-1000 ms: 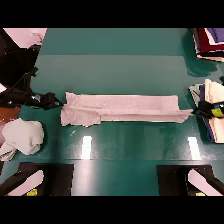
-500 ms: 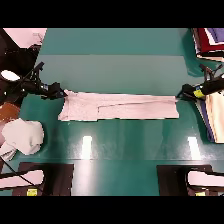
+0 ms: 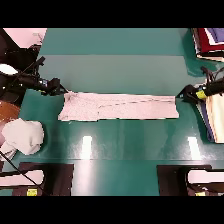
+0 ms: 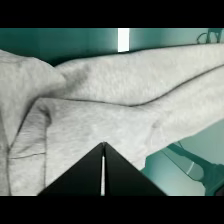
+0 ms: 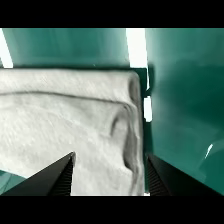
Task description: Fold the shirts.
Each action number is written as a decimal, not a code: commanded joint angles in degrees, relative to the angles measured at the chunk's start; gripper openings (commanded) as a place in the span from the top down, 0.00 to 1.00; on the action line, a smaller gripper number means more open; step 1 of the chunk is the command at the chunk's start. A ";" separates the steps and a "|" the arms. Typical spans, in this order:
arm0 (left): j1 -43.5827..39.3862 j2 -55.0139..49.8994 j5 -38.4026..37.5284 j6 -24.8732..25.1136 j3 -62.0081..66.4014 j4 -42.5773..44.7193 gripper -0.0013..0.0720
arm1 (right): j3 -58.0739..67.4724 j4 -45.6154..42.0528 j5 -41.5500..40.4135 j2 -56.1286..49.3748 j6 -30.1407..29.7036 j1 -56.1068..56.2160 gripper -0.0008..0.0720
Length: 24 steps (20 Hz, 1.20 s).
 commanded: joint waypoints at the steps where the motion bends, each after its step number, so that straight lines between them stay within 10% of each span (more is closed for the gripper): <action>1: -2.62 -0.04 -1.14 0.61 0.44 -0.81 0.96 | -6.23 1.09 0.39 0.22 -4.31 -4.83 0.29; 8: -15.26 -0.11 4.26 -0.94 0.44 -0.66 0.96 | -9.64 10.88 1.64 -6.75 -9.33 -3.43 0.34; 13: -22.97 -1.03 9.92 -2.71 1.53 -0.61 0.96 | -9.57 11.47 -0.07 -5.95 -11.80 -0.74 0.97; 24: -37.53 -23.28 9.88 -8.04 24.72 1.07 0.96 | 5.73 11.52 8.57 12.55 -1.27 8.09 0.97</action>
